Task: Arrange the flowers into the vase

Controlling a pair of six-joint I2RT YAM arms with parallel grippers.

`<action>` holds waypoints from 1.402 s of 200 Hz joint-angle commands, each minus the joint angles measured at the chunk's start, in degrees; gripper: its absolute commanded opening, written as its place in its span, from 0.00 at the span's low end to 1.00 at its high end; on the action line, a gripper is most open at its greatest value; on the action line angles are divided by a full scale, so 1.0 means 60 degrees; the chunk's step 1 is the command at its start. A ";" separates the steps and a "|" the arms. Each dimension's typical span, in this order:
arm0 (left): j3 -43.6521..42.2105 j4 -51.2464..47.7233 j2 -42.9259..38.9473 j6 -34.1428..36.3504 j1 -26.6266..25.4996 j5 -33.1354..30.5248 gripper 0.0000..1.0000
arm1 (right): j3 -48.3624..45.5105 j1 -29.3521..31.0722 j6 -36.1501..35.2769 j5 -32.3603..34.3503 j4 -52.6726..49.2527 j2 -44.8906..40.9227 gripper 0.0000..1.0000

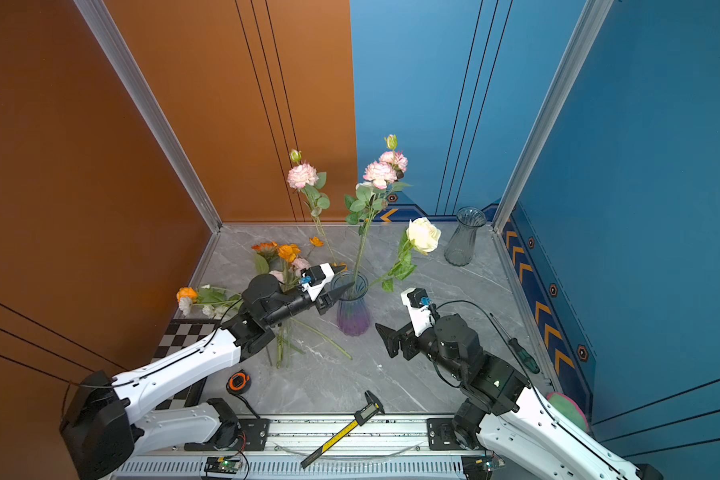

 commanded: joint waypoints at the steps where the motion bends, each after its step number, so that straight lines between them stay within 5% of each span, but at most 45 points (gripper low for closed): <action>1: -0.0221 -0.1047 -0.1029 -0.1847 0.0229 -0.2553 0.49 | -0.0061 0.0195 -0.0334 -0.0408 0.0179 0.0077 1.00; 28: -0.0129 -0.4177 -0.2288 -0.3991 0.0703 -0.4217 0.52 | -0.0202 0.0601 -0.0522 -0.0605 0.0785 0.0534 1.00; 64: -0.0935 -0.6154 -0.3712 -0.6512 0.1354 -0.5357 0.49 | -0.0439 0.1935 -0.0748 0.0003 0.2296 0.1256 1.00; 112: -0.1314 -0.8605 -0.3656 -0.9509 0.2925 -0.4244 0.48 | 0.0424 0.2900 -0.1404 -0.0371 0.3295 0.3339 1.00; 136: -0.1707 -0.8386 -0.3273 -1.0535 0.3531 -0.3406 0.46 | 0.1014 0.3064 -0.1999 -0.0911 0.3523 0.4549 1.00; 178: -0.2385 -0.7804 -0.3036 -1.1471 0.3702 -0.3792 0.45 | 0.0591 0.3067 -0.2382 -0.1920 0.5209 0.5719 1.00; 280: -0.2503 -0.5671 -0.0397 -1.1452 0.3971 -0.3623 0.41 | -0.0637 0.3603 -0.2914 -0.1306 0.7000 0.6372 1.00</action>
